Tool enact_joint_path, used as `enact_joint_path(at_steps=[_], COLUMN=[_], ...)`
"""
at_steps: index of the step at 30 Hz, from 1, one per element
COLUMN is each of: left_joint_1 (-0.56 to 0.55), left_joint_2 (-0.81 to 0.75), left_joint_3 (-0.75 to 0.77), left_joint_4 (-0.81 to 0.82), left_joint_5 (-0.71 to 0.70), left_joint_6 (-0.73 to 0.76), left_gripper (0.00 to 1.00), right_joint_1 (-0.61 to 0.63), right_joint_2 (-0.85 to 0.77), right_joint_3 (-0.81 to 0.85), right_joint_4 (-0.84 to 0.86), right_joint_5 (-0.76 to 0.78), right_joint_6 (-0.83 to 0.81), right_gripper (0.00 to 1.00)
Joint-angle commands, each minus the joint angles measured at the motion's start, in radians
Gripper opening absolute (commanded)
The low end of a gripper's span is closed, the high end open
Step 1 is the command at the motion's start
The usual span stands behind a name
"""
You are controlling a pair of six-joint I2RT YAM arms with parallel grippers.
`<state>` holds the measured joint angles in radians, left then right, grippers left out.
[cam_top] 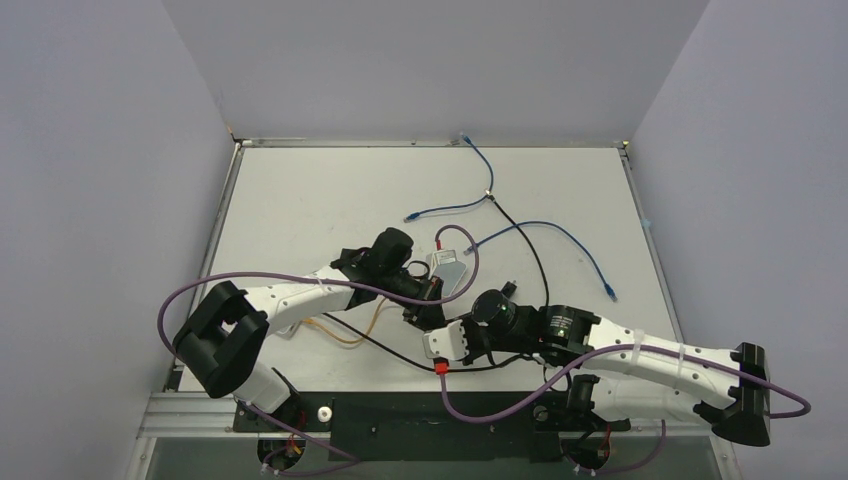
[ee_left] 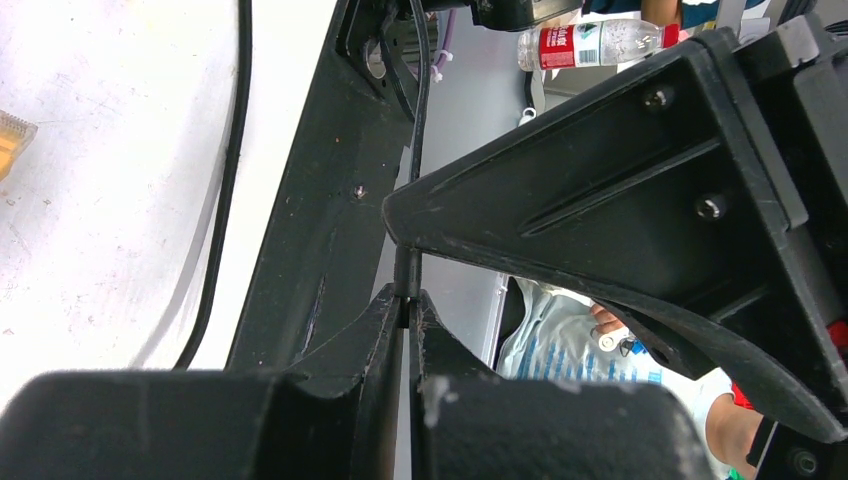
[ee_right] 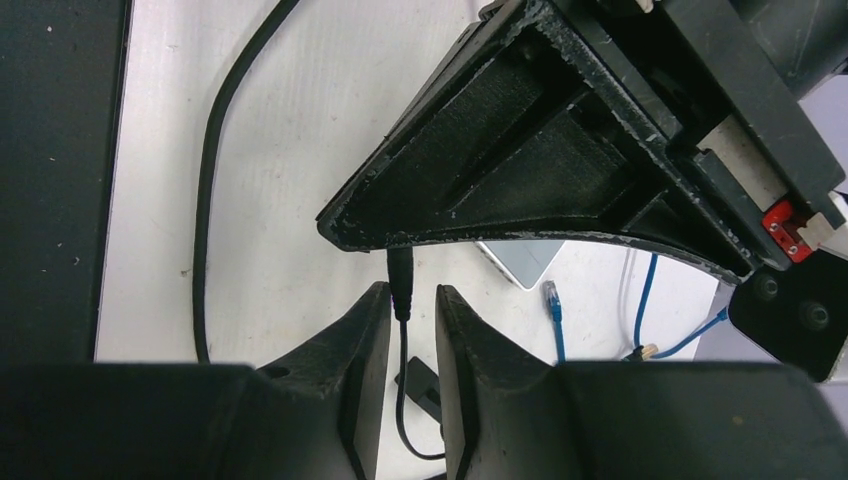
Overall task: Insert the plug into the switch port
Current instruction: Pick up the power from the center of the board.
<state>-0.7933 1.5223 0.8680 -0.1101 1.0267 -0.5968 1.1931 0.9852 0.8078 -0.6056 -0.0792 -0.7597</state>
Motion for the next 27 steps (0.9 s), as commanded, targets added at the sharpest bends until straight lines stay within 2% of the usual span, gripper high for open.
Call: enact_joint_path(at_steps=[1,6,12,16,17,20,22,27], left_joint_1=[-0.012,-0.013,-0.017,-0.016,-0.016,-0.013,-0.006,0.045], left_joint_2=[-0.036,-0.042,-0.041,-0.042,-0.043,-0.051,-0.06,-0.095], left_joint_3=[0.002,-0.001,-0.001,-0.003,-0.003,-0.003,-0.003,-0.01], left_joint_4=[0.028,0.029,0.03,0.033,0.033,0.035,0.028,0.002], left_joint_5=[0.032,0.032,0.033,0.03,0.028,0.006,-0.019,-0.099], left_joint_6=[0.021,0.023,0.023,0.023,0.022,0.024,0.03,0.031], left_gripper=[0.0,0.0,0.0,0.0,0.02,0.24,0.34,0.43], right_joint_1=[0.008,0.008,0.007,0.008,0.008,0.008,0.006,-0.009], right_joint_2=[0.014,0.017,0.02,0.022,0.021,0.018,0.022,0.038], right_joint_3=[0.028,0.029,0.03,0.031,0.032,0.028,0.023,0.013], right_joint_4=[0.038,0.038,0.037,0.034,0.033,0.035,0.039,0.043], right_joint_5=[-0.017,-0.018,-0.021,-0.025,-0.024,-0.005,0.035,0.15], right_joint_6=[-0.004,-0.001,0.002,0.001,0.002,0.005,0.013,0.071], right_gripper=[0.19,0.15,0.0,0.0,0.0,0.0,0.0,0.0])
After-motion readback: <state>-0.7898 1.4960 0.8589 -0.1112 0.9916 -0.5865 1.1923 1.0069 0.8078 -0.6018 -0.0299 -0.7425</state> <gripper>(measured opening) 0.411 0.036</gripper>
